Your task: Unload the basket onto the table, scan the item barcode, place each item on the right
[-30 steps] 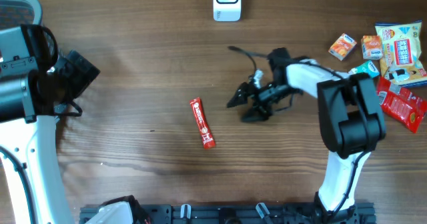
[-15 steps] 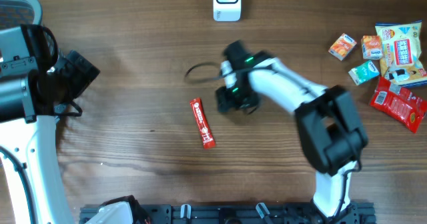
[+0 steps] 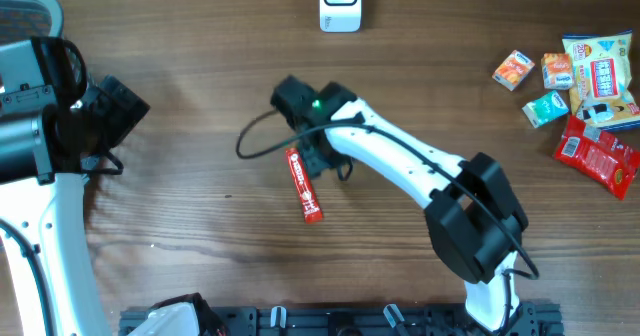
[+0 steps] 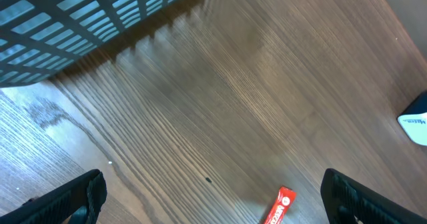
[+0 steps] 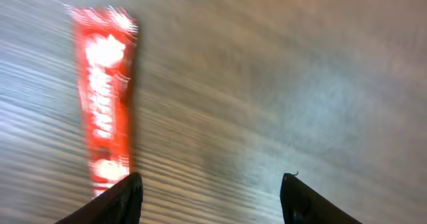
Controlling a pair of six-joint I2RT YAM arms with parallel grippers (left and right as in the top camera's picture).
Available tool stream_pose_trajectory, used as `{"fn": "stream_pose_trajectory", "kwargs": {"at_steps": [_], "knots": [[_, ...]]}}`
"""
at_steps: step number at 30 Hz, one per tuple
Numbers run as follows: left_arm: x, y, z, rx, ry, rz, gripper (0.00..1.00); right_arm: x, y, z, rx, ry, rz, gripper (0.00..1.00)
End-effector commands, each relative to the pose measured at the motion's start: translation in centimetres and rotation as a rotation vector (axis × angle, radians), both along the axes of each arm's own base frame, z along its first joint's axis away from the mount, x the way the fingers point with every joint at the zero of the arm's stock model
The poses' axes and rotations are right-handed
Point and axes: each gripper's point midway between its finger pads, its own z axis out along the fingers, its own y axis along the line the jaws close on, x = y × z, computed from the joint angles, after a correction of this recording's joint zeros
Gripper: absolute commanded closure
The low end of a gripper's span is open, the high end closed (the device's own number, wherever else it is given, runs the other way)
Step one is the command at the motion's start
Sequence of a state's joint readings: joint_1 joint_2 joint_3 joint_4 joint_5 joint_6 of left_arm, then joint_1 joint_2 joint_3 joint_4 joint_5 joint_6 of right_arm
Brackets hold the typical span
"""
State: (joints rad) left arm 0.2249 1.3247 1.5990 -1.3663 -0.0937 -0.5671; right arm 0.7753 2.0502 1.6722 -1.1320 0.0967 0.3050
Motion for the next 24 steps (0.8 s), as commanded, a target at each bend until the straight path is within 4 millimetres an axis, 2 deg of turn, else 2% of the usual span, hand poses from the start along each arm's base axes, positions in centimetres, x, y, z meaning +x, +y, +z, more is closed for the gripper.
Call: {"fn": "stream_pose_trajectory", "kwargs": {"at_steps": [1,4,7,10,12,17,21,24], "knots": [[-0.1,0.4,0.4,0.01,-0.01,0.025,0.0,-2.0,3.5,1.3,0.15,0.071,0.162,0.38],[-0.1,0.4,0.4,0.01,-0.01,0.025,0.0,-2.8,3.7,-0.1,0.139,0.088,0.111,0.48],[-0.1,0.4,0.4,0.01,-0.01,0.025,0.0,-3.5,3.9,-2.4,0.135,0.092,0.069,0.51],[-0.1,0.4,0.3,0.01,-0.009,0.025,0.0,-4.2,3.2,-4.6,0.109,0.111,0.038,0.55],[-0.1,0.4,0.4,0.01,-0.01,0.025,0.0,-4.9,3.1,-5.5,0.116,0.143,0.039,0.56],[-0.1,0.4,0.4,0.01,-0.01,0.025,0.0,-5.9,3.6,-6.0,0.116,0.159,0.061,0.58],[-0.1,0.4,0.3,0.01,-0.009,0.025,0.0,-6.2,5.1,-6.0,0.128,0.112,0.103,0.54],[-0.1,0.4,0.4,0.01,-0.01,0.025,0.0,-6.0,5.1,-6.0,0.096,0.068,0.116,0.52]]}}
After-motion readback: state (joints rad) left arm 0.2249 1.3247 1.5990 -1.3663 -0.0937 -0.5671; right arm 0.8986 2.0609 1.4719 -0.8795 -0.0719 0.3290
